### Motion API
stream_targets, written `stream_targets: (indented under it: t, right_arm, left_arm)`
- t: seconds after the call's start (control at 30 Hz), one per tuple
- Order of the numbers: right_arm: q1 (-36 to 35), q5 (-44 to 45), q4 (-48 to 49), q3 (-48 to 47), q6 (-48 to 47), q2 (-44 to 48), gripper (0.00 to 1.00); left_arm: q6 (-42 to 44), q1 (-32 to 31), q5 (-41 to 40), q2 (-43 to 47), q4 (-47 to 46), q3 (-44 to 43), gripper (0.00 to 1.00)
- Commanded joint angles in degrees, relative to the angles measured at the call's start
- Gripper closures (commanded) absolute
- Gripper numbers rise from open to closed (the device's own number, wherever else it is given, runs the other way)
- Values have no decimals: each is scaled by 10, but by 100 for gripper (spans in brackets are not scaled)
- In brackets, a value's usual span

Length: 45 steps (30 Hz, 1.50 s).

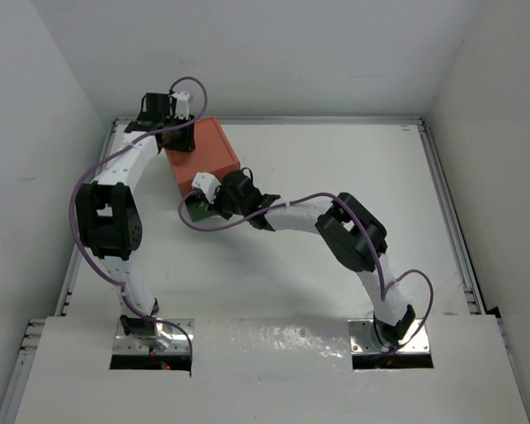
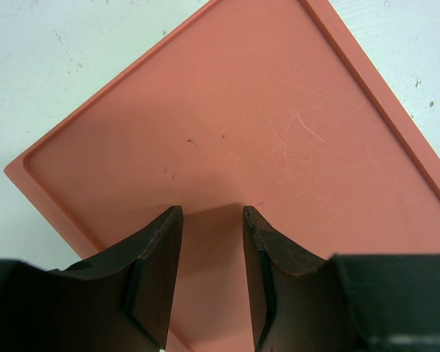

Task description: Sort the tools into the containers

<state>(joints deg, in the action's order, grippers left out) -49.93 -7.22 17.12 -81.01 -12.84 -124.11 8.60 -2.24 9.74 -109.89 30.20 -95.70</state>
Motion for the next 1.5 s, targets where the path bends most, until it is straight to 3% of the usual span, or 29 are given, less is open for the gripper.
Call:
stream_targets:
  t: [0.0,0.23,0.73,0.97,1.2,1.37,1.47]
  right_arm:
    - [18,31,45,-44,-10,-20,100]
    - [25,70,65,-79,-6,-83,100]
    - [26,152,135,-121,37,-109,100]
    - [26,159,122,-151,49,-126,100]
    - [26,111,141,-95,45,-86,100]
    - [25,43,167,29,41,32,99]
    - [26,24,171,124,41,133,88]
  left_arm:
    - [-2,7,5,-28,45,6,64]
    - [0,7,3,-28,46,6,64]
    - [1,7,4,-30,46,5,64]
    - [3,7,3,-30,46,6,64]
    - [2,7,5,-30,46,3,64]
    - [4,7,6,-31,50,-1,64]
    - [5,7,1,-29,54,-9,64]
